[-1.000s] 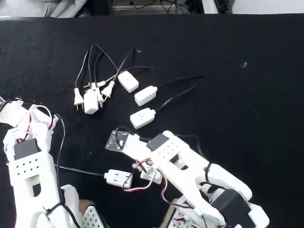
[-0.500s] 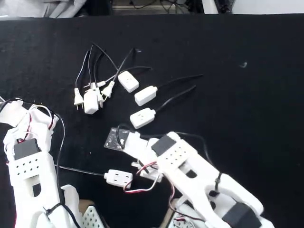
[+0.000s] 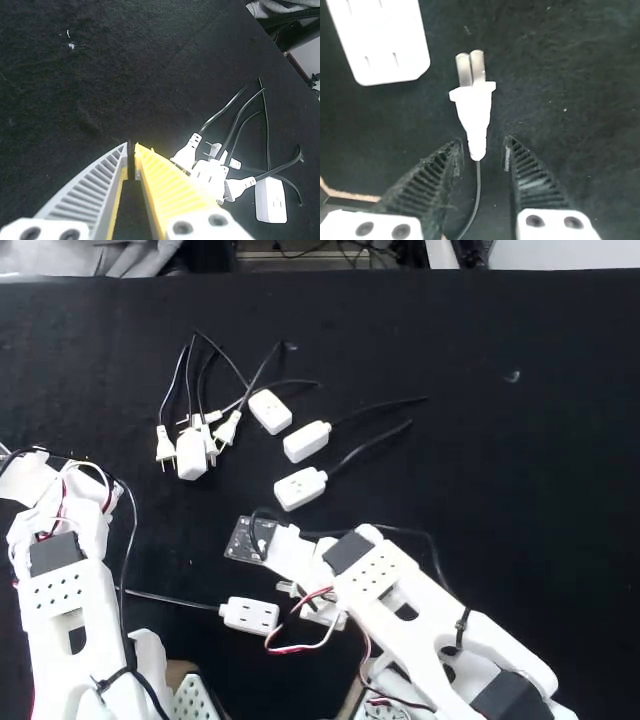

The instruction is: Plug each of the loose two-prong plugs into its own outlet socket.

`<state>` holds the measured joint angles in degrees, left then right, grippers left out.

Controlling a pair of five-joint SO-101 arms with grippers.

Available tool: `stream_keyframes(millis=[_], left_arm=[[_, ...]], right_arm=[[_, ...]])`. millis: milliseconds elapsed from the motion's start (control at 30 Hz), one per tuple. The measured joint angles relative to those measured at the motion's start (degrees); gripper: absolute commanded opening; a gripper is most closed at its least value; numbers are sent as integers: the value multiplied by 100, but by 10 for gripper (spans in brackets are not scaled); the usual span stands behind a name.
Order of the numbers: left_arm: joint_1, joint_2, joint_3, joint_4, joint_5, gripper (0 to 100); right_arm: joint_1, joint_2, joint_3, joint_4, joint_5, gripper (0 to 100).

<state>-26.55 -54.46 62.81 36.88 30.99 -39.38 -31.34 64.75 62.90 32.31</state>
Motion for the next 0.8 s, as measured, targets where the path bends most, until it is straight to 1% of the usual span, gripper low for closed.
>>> stream_keyframes(millis=[167,300,367,567,733,800], left_arm=[[0,0,0,0,0,33],[0,0,0,0,0,33],[0,0,0,0,0,33],[0,0,0,0,0,33],[0,0,0,0,0,33],[0,0,0,0,0,33]], right_arm=[[0,0,123,-255,-9,135],[0,0,352,-545,-9,62],[0,0,396,-642,-9,41],[0,0,396,-668,0,61],[0,0,396,-668,0,155],[0,0,396,-668,-9,165]])
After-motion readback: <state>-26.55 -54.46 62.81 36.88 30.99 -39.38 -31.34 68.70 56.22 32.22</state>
